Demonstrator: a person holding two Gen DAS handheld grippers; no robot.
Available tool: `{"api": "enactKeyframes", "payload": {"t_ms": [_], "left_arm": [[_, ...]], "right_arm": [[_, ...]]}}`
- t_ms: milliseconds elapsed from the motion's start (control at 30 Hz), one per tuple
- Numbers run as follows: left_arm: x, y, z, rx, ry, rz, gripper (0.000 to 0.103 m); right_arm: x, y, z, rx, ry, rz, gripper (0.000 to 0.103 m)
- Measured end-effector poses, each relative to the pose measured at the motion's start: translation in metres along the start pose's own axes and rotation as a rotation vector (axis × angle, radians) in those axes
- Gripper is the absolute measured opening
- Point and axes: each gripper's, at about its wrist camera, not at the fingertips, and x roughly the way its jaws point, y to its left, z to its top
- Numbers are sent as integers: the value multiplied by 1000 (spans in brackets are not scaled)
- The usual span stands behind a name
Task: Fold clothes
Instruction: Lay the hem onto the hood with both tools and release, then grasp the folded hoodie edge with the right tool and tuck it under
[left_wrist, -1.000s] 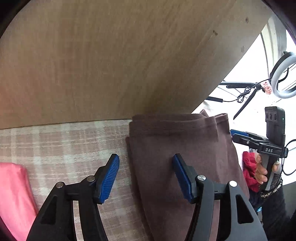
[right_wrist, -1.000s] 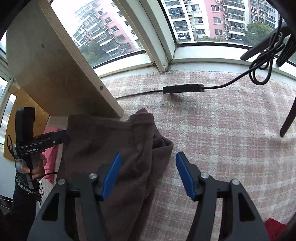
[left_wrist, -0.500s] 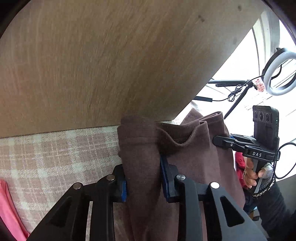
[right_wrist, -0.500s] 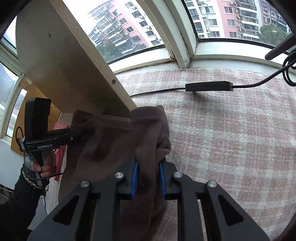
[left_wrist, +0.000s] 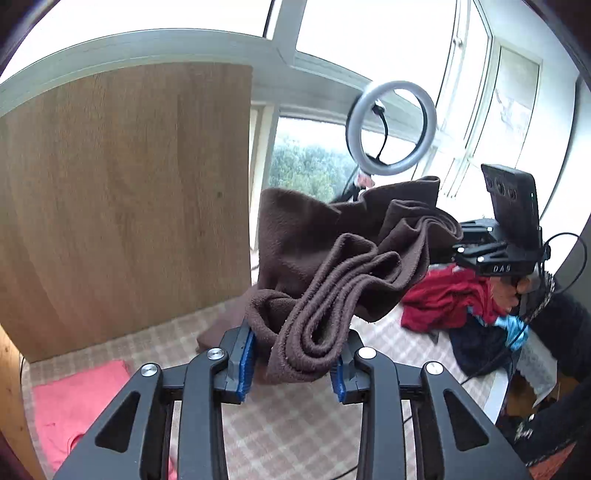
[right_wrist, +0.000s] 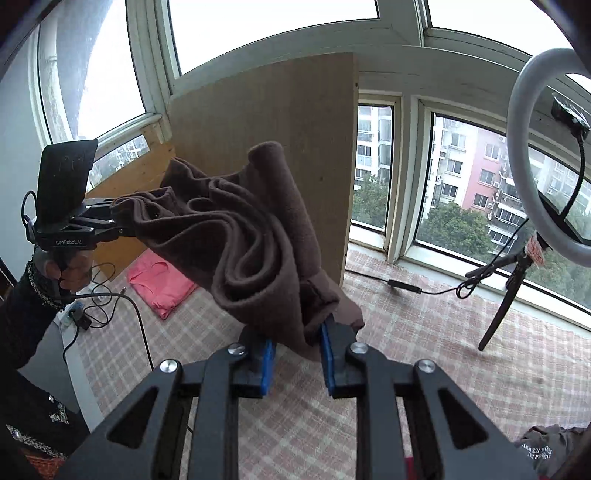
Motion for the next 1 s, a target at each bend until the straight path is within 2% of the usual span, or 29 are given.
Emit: {"api": "enactKeyframes", "payload": {"t_ms": [33, 100, 167, 200, 233, 300, 400, 500, 600, 700, 800, 867, 1000], "left_arm": [[-5, -8, -34, 15, 72, 2, 32], [-10, -21, -100, -6, 215, -20, 32], [-9, -26, -142, -78, 309, -28, 30], [-11, -27, -159, -110, 337, -29, 28], [-16, -26, -168, -131, 327, -21, 28], [-14, -27, -165, -145, 284, 6, 28], [4, -42, -150, -79, 228, 13, 31], [39, -46, -143, -110, 248, -22, 35], [61, -34, -152, -159, 291, 29, 35], [69, -25, -166, -186, 318, 60, 35], [61, -19, -179, -179, 308, 75, 35], [58, -12, -181, -174, 297, 84, 35], [60, 1, -180, -150, 297, 78, 35]], "right_arm": [[-1, -7, -34, 47, 62, 3, 48], [-2, -14, -105, 126, 182, 4, 50], [-3, -16, -155, 208, 260, -8, 50], [-5, -17, -171, 259, 267, 5, 50], [-8, -18, -177, 312, 246, 34, 50], [-9, -14, -176, 340, 200, 72, 50], [5, 3, -160, 242, 189, 38, 50], [35, 5, -150, 232, 221, -4, 50], [60, -14, -148, 348, 252, -4, 50], [77, -16, -158, 405, 299, 11, 50], [75, 7, -160, 368, 271, 63, 50], [77, 34, -154, 284, 264, 94, 50], [99, 87, -133, 174, 296, 188, 50]]}}
